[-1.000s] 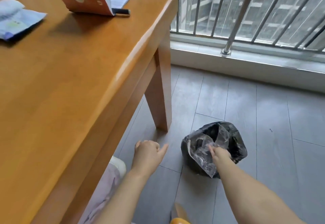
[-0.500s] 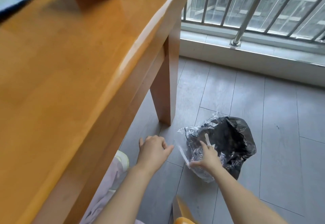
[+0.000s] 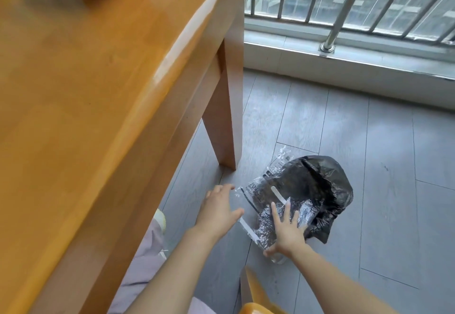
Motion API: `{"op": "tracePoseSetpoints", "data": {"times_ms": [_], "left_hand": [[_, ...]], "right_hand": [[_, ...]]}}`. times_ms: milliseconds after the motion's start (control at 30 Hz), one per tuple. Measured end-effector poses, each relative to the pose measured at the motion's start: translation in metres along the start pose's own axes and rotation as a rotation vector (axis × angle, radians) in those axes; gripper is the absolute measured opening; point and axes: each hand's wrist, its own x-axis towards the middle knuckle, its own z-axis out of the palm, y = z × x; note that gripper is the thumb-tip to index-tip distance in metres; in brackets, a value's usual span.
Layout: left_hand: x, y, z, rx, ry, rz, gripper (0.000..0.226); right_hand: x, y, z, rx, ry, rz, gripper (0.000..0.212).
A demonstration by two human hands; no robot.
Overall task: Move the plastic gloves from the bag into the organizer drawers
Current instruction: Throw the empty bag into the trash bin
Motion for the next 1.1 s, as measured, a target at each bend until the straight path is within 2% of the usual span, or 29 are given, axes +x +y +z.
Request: {"op": "tracePoseSetpoints", "data": {"times_ms": [100, 167, 233, 300, 400, 500, 600, 667, 733, 800, 900, 967, 1000, 1067, 1100], "left_hand": [[0.008, 0.004, 0.010, -0.279, -0.078, -0.195, 0.079], [0.018, 0.005, 0.021, -0.466, -0.115, -0.356, 0.082], [0.028, 0.009, 0.033, -0.586, -0.146, -0.467, 0.086], [0.035, 0.012, 0.050, -0.670, -0.173, -0.550, 0.100], [0.037, 0.013, 0.070, -0.733, -0.191, -0.624, 0.098], [0.046, 0.010, 0.084, -0.830, -0.214, -0.639, 0.094], [0.057, 0.018, 0.093, -0.896, -0.255, -0.619, 0.086], [0.060, 0.031, 0.098, -0.759, -0.243, -0.530, 0.071], [0.065, 0.049, 0.103, -0.367, -0.205, -0.285, 0.057], [0.071, 0.064, 0.105, -0.034, -0.229, -0.050, 0.061], [0.086, 0.081, 0.110, 0.218, -0.305, 0.071, 0.070], [0.096, 0.087, 0.118, 0.270, -0.306, 0.087, 0.052], [0.101, 0.091, 0.123, 0.289, -0.302, 0.082, 0.040], [0.108, 0.096, 0.131, 0.289, -0.318, 0.026, 0.029], [0.111, 0.097, 0.134, 0.259, -0.335, 0.001, 0.029]], "right_hand": [[0.002, 0.003, 0.001, 0.188, 0.081, 0.031, 0.136], [0.006, 0.008, -0.002, 0.335, 0.082, 0.077, 0.125], [0.013, 0.016, -0.007, 0.494, 0.110, 0.099, 0.116], [0.018, 0.025, -0.019, 0.665, 0.116, 0.107, 0.101], [0.022, 0.037, -0.036, 0.877, 0.020, 0.093, 0.063], [0.023, 0.046, -0.050, 1.003, -0.034, 0.033, 0.057], [0.034, 0.056, -0.047, 1.095, -0.095, 0.130, 0.064], [0.042, 0.059, -0.042, 1.120, -0.146, 0.201, 0.085], [0.051, 0.066, -0.038, 1.118, -0.196, 0.255, 0.092], [0.054, 0.070, -0.035, 1.140, -0.274, 0.266, 0.077], [0.058, 0.077, -0.039, 1.230, -0.344, 0.224, 0.060], [0.059, 0.082, -0.048, 1.341, -0.228, 0.244, 0.051], [0.057, 0.086, -0.052, 1.363, -0.105, 0.250, 0.047], [0.039, 0.094, -0.067, 1.261, 0.218, 0.226, 0.060], [0.024, 0.096, -0.078, 1.134, 0.306, 0.129, 0.073]]}}
